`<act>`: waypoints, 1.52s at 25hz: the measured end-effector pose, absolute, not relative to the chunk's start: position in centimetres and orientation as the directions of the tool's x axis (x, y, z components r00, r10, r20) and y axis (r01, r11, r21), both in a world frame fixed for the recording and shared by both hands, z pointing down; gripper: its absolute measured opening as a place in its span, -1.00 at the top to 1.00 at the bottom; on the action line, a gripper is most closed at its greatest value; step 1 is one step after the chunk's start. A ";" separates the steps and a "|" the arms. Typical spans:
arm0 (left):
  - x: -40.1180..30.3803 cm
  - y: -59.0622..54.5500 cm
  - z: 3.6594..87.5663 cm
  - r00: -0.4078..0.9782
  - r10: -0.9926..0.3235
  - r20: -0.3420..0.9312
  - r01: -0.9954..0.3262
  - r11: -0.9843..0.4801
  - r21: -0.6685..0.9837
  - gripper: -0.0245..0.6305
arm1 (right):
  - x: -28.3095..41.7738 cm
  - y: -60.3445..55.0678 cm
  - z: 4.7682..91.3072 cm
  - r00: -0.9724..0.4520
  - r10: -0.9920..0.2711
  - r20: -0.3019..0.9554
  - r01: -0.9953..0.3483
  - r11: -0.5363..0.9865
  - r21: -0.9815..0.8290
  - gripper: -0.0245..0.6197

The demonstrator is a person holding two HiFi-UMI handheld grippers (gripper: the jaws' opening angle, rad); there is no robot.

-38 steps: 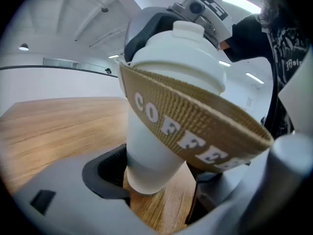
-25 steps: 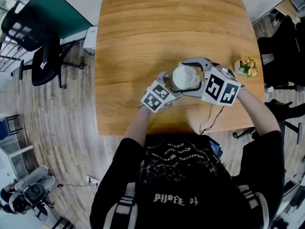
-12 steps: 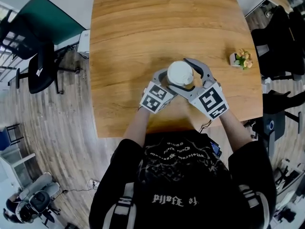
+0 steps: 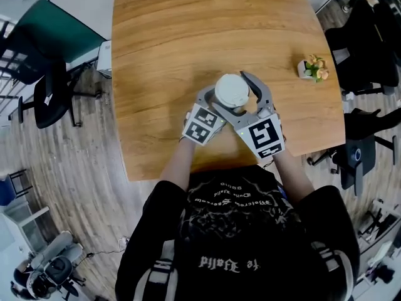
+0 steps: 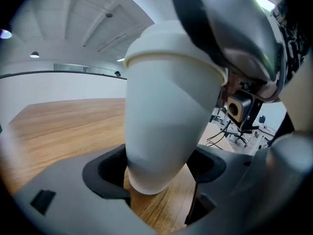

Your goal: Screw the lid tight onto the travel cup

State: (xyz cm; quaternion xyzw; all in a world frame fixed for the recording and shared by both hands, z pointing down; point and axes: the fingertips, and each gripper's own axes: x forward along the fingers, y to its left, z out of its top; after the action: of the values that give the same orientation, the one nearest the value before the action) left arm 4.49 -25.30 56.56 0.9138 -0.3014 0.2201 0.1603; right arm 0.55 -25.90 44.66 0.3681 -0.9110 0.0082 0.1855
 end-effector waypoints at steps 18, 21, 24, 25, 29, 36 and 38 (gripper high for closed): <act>4.0 -24.7 56.3 0.775 -0.372 0.510 -0.528 -0.825 0.200 -0.30 | -0.5 -25.0 44.9 -0.902 -0.218 0.373 -0.256 0.965 -0.054 -0.44; 4.3 -24.8 56.8 0.749 -0.389 0.537 -0.543 -0.825 0.159 -0.30 | -0.3 -25.0 44.9 -0.879 -0.314 0.360 -0.351 0.936 -0.041 -0.43; 4.9 -24.8 57.0 0.728 -0.413 0.547 -0.551 -0.827 0.108 -0.30 | 0.6 -24.8 45.0 -0.845 -0.423 0.328 -0.461 0.886 -0.045 -0.43; 5.1 -24.8 57.1 0.722 -0.416 0.553 -0.552 -0.828 0.098 -0.31 | 0.8 -24.8 44.9 -0.830 -0.460 0.315 -0.497 0.867 -0.046 -0.43; 5.3 -24.5 57.3 0.724 -0.376 0.578 -0.514 -0.854 0.088 -0.31 | 0.8 -24.9 44.8 -0.775 -0.583 0.243 -0.611 0.789 -0.058 -0.44; 5.0 -24.3 57.1 0.718 -0.435 0.544 -0.575 -0.811 0.110 -0.31 | 0.9 -24.0 44.3 -0.789 -0.549 0.277 -0.588 0.805 -0.081 -0.47; 4.8 -24.1 57.0 0.707 -0.452 0.544 -0.607 -0.782 0.138 -0.31 | 1.4 -23.4 43.2 -0.795 -0.553 0.249 -0.587 0.805 -0.087 -0.52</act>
State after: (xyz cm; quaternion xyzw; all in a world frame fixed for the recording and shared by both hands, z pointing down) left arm 4.75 -24.06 57.02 0.9106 -0.2908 0.2492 0.1554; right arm 1.40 -23.37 43.23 0.3022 -0.9439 0.0802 0.1065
